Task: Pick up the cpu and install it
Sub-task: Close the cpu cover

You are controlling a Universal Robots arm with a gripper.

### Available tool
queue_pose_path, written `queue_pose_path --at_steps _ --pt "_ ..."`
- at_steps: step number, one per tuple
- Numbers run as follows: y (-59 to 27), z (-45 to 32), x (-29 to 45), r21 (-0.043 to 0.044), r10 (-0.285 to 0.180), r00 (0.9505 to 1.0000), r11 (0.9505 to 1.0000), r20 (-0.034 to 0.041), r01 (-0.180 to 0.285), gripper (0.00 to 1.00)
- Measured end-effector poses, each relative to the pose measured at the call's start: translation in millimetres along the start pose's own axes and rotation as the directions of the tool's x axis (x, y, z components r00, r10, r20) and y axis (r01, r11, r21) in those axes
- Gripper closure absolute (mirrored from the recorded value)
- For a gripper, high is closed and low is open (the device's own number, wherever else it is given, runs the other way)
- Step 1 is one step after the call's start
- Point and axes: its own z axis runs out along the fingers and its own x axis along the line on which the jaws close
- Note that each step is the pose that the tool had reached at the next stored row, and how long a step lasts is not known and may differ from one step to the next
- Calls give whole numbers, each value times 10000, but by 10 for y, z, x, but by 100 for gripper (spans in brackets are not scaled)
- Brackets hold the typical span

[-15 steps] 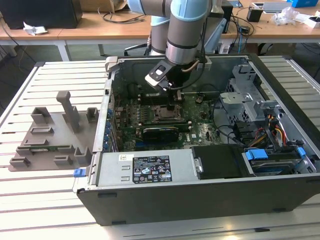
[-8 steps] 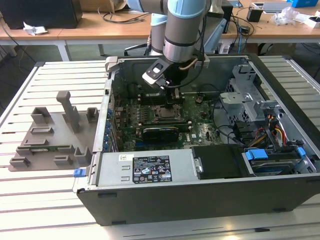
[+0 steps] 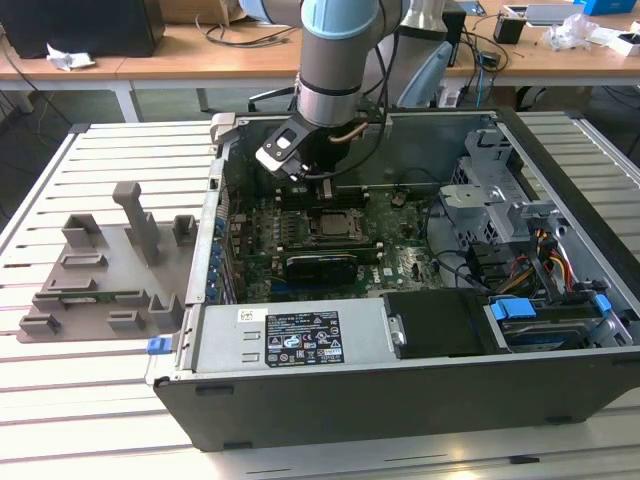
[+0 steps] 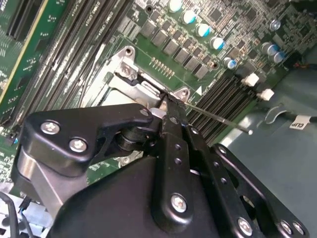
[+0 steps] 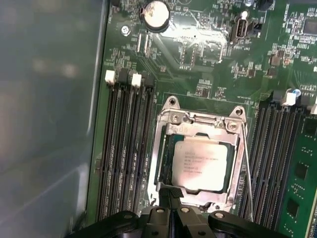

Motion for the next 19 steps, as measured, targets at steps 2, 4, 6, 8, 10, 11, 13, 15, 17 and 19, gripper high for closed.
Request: queue_pose_path --at_steps 2,4,6,8,10,11,13,15,17,19 --pt "-22 13 -2 0 1 10000 10000 -7 -1 89" --pt "-30 23 -4 -2 -1 10000 10000 -15 1 89" --pt "-31 24 -4 -2 -3 10000 10000 -17 3 89" --pt "-32 28 -8 -4 0 10000 10000 -19 0 89" --pt "-32 33 -13 -1 -2 10000 10000 -22 1 89" --pt "-30 34 -14 -2 -2 10000 10000 -25 2 89" --pt "-15 36 -18 -1 -2 10000 10000 -28 2 89" --pt "6 36 -21 -2 -2 10000 10000 -31 2 89" --pt "39 33 -25 -4 -2 10000 10000 -34 2 89" --pt "51 -9 -24 -6 -1 10000 10000 -38 1 89"
